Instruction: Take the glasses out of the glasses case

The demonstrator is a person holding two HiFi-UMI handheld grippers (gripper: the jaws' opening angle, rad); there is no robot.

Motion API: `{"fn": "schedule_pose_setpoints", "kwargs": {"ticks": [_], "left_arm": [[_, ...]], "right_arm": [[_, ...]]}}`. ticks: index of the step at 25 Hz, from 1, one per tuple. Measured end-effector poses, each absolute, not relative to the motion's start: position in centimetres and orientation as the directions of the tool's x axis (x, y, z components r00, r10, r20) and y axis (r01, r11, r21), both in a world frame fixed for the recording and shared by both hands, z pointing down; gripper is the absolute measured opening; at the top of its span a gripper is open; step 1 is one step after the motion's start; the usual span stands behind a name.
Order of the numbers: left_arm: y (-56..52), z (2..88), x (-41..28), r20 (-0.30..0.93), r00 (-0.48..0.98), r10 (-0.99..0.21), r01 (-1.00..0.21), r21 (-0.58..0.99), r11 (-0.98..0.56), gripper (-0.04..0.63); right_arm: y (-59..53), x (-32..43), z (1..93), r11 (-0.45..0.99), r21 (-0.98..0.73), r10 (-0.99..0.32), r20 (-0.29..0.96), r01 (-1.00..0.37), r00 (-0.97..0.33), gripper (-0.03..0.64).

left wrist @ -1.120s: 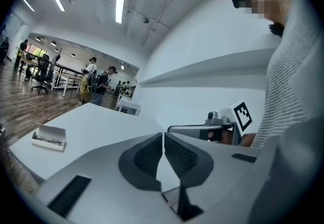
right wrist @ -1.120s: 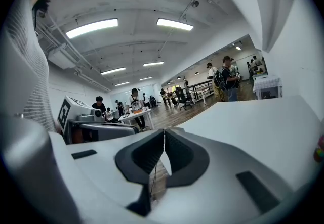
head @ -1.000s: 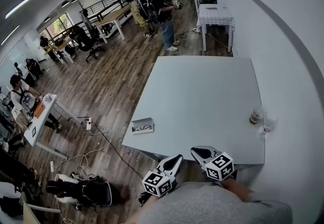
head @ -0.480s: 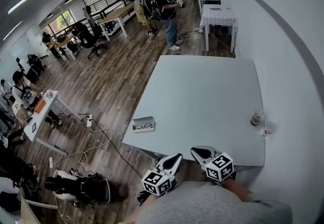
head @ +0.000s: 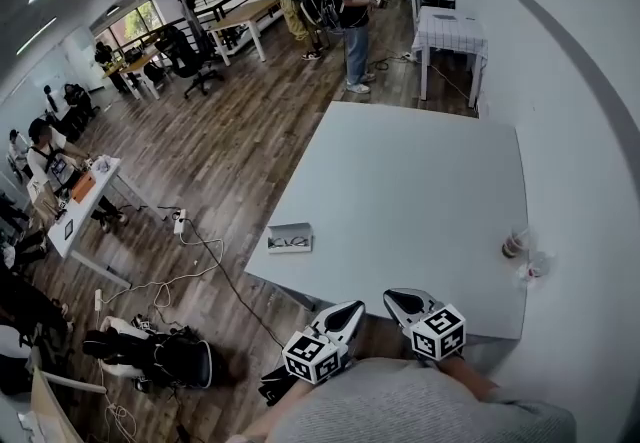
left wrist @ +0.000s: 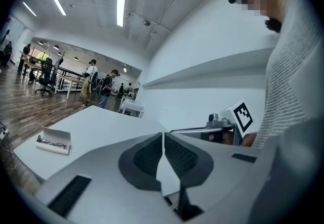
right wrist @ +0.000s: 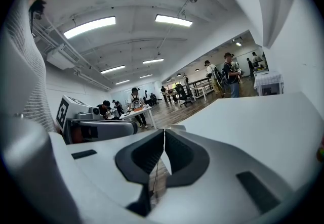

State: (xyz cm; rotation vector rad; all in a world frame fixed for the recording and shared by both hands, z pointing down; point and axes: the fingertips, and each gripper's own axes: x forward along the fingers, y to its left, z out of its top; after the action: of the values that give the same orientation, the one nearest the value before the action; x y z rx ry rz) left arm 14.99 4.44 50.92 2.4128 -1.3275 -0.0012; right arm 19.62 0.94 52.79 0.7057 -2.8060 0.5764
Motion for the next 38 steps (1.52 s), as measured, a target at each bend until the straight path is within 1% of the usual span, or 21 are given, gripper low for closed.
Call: {"fn": "schedule_pose_setpoints", "kwargs": {"ticks": [6,11,17,25,31,38], "left_arm": [[3.5,50.8,12.1,0.168,0.522,-0.836,-0.826,0.343,-0.447,0.018],[2.0,50.7,7.7,0.155,0.497,-0.854,-0.836,0.348,-0.424,0.018],[-0.7,50.2,2.9,0.157,0.483,-0.862,-0.847,0.336,-0.413,0.018],[-3.9,50.9,-2.1,0.164,0.510,-0.844,-0.830,0.350,-0.434,0.018],[-6.0,50.7,-4.8,0.160,0.533,-0.831,-0.814,0.365,-0.452,0.018],[-7.3,51.3,-8.7,0.167,0.571,-0.804,-0.792,0.368,-0.487,0.018]], "right_arm": [[-0.4,17.0,52.4,0.821,-0.321,-0.400,0.267,-0.472,-0.877,0.015],[-2.0,13.1,52.4,0.830,-0.311,-0.390,0.272,-0.464,-0.880,0.015],[-5.4,8.7,52.2,0.821,-0.316,-0.409,0.259,-0.476,-0.875,0.015],[-7.7,3.2,53.3,0.809,-0.324,-0.414,0.278,-0.491,-0.867,0.014],[-9.8,0.9,52.7,0.788,-0.320,-0.449,0.282,-0.525,-0.847,0.015],[-11.4,-3.2,52.3,0.767,-0.319,-0.497,0.253,-0.556,-0.830,0.015]]}}
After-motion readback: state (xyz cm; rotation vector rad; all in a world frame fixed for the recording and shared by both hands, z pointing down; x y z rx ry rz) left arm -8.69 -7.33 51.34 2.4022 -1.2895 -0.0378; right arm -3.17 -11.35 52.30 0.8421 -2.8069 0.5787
